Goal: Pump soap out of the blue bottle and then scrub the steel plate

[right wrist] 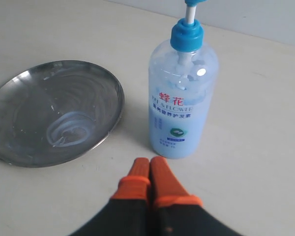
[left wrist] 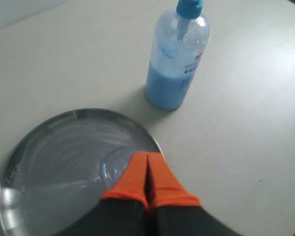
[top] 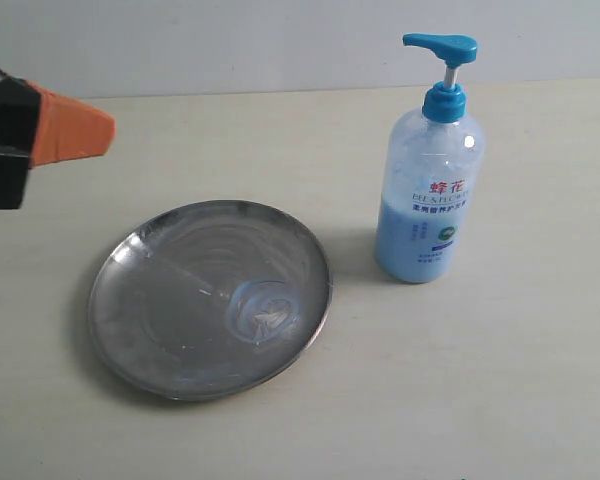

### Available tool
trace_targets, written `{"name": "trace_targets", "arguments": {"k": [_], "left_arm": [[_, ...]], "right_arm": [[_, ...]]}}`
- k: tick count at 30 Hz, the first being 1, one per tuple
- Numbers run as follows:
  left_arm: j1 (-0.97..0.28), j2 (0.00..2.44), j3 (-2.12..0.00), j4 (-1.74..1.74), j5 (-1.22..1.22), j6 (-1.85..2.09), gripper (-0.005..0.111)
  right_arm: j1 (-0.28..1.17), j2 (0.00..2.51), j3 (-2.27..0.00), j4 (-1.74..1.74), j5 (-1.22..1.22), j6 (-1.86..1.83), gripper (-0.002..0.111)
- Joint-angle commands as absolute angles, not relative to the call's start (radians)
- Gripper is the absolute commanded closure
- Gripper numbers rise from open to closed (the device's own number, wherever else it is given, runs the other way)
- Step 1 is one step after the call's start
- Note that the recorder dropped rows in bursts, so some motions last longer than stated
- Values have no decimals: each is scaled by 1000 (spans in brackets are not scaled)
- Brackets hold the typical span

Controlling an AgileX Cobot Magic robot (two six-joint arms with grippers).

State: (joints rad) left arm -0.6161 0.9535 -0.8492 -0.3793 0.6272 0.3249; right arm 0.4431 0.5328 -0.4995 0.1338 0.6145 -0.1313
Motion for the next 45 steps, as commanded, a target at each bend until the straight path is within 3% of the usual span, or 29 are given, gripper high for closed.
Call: {"name": "trace_targets", "arguments": {"k": [1, 24, 34, 45], "left_arm": [[-615, 840, -814, -377, 584, 329, 107], [-615, 720, -795, -343, 584, 331, 107], [-610, 507, -568, -125, 266, 95, 107], [-391, 257, -330, -84, 158, 14, 107]], "right_arm": [[442, 525, -496, 127, 593, -139, 108], [442, 525, -496, 127, 593, -130, 108], [442, 525, -496, 127, 593, -130, 108], [442, 525, -496, 127, 593, -130, 108]]}}
